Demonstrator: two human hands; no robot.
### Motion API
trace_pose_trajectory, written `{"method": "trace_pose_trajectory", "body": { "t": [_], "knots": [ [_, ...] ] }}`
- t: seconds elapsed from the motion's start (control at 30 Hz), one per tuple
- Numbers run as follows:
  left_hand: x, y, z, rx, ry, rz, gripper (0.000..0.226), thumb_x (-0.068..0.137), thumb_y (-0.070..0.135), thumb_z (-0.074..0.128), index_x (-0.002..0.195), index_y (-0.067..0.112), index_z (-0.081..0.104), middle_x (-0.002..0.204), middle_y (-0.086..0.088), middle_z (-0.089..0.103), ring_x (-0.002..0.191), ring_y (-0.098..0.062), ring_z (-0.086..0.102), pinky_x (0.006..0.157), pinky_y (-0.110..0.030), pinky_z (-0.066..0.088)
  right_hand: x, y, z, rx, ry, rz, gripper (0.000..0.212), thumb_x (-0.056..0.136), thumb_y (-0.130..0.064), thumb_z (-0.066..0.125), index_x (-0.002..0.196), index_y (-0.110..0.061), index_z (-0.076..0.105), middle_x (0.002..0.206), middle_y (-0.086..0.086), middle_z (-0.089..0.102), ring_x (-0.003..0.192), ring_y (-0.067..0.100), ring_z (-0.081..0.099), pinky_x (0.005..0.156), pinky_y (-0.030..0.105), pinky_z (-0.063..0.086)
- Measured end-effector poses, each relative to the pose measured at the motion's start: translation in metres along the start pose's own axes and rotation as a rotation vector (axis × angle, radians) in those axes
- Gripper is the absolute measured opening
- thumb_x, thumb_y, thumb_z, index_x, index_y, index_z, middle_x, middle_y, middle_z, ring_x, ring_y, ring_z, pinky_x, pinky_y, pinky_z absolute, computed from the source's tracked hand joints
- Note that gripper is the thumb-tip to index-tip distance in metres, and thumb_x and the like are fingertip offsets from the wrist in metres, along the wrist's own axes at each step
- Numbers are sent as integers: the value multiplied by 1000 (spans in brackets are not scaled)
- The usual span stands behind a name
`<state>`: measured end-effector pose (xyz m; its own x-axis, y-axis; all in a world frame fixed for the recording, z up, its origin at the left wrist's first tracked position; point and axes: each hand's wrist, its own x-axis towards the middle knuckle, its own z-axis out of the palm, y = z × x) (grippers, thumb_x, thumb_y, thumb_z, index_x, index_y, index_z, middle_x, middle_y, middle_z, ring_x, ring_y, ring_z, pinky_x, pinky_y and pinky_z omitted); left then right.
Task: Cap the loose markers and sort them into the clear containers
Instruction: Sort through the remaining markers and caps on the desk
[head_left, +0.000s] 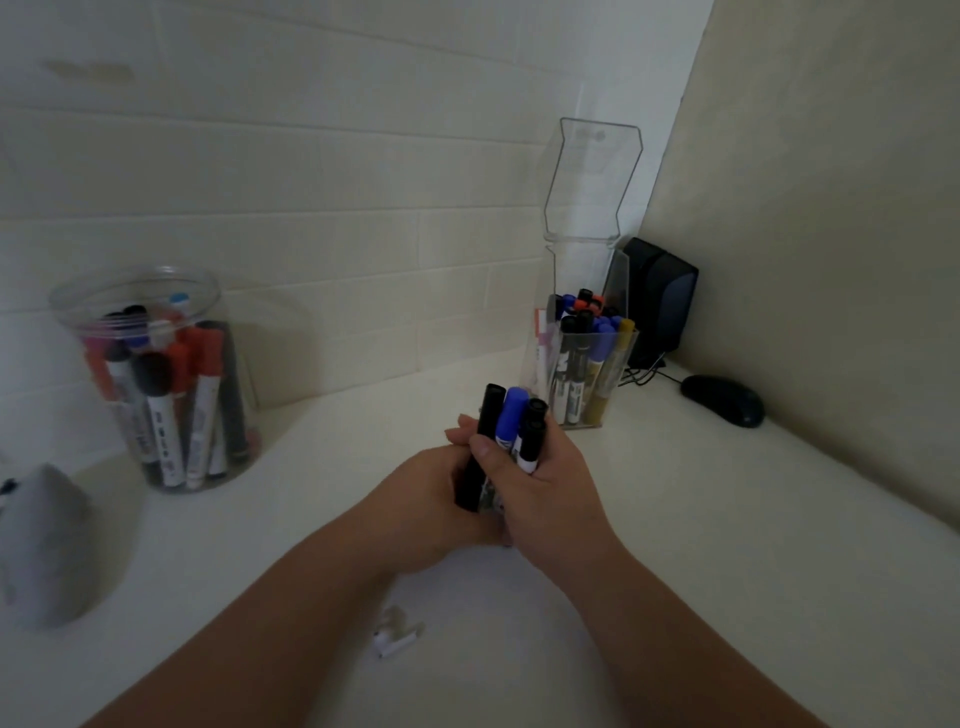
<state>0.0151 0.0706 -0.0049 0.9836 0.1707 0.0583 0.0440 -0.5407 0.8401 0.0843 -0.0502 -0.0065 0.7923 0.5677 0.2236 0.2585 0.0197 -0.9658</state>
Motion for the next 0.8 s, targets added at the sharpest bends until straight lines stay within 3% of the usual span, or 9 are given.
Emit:
{"method": "trace_pose_trajectory", "body": {
  "t": [0.1, 0.27, 0.4, 0.47, 0.53, 0.57, 0.63, 0.73, 0.8],
  "knots": [
    [1, 4, 6, 50, 39, 4, 36, 84, 10, 76, 81, 41, 56, 59, 32, 61, 58, 13, 58, 56, -7, 39, -1, -1, 2, 14, -11, 35, 20, 96, -20, 65, 111, -33, 65, 106, -15, 75, 111, 1, 65, 106, 34, 46],
    [-3, 10, 0, -86, -54, -21, 24, 91, 5, 67, 84, 27, 62, 58, 19, 65, 51, 3, 60, 54, -8, 43, 0, -8, 0, -16, 5, 56, 20, 94, -24, 68, 113, -24, 71, 101, -14, 76, 104, 3, 68, 96, 30, 53],
    [-4, 9, -1, -354, -140, -30, 9, 95, 3, 63, 92, 5, 70, 80, -13, 71, 71, -21, 72, 70, -33, 59, 3, -20, -6, 37, 29, 95, 22, 78, -34, 81, 93, -19, 76, 90, 7, 78, 87, 31, 75, 77, 53, 61],
    [-3, 6, -2, -440, -161, -13, 10, 97, 7, 63, 92, 3, 71, 80, -12, 69, 76, -25, 70, 77, -46, 62, 7, -28, -11, 23, 8, 95, 38, 66, -43, 84, 92, -16, 74, 88, 13, 77, 84, 35, 74, 77, 59, 59],
    [-3, 7, -3, -518, -166, 7, 12, 97, 6, 61, 91, 4, 70, 79, -11, 68, 82, -25, 70, 79, -48, 61, 12, -35, -17, -36, -43, 60, 34, 73, -34, 85, 97, -13, 72, 90, 12, 76, 86, 30, 74, 80, 58, 59],
    [-3, 7, -4, -559, -168, 17, 11, 97, 4, 61, 91, 5, 70, 80, -11, 67, 84, -25, 70, 78, -46, 61, 15, -38, -21, -80, -71, 34, 31, 77, -29, 84, 101, -15, 71, 93, 9, 76, 88, 27, 74, 82, 56, 59],
    [-4, 8, -5, -615, -161, 17, 8, 96, 2, 61, 98, 4, 68, 82, -11, 68, 85, -26, 70, 76, -43, 60, 20, -47, -29, -198, -100, 2, 49, 76, -32, 85, 119, -25, 63, 101, -2, 73, 90, 12, 72, 84, 41, 61],
    [-5, 7, -4, -648, -164, 0, 14, 95, 3, 63, 108, -2, 64, 82, -11, 68, 85, -26, 68, 76, -47, 61, 28, -71, -42, -404, -96, -95, 83, 68, -52, 80, 141, -41, 40, 105, -14, 63, 86, -3, 66, 66, 10, 53],
    [-6, 7, -3, -648, -186, -13, 16, 96, 5, 63, 110, -1, 64, 83, -11, 67, 85, -25, 68, 76, -47, 61, 34, -86, -46, -548, -166, -181, 87, 65, -66, 71, 143, -44, 38, 101, -13, 60, 78, 5, 64, 63, 12, 52]
  ]
}}
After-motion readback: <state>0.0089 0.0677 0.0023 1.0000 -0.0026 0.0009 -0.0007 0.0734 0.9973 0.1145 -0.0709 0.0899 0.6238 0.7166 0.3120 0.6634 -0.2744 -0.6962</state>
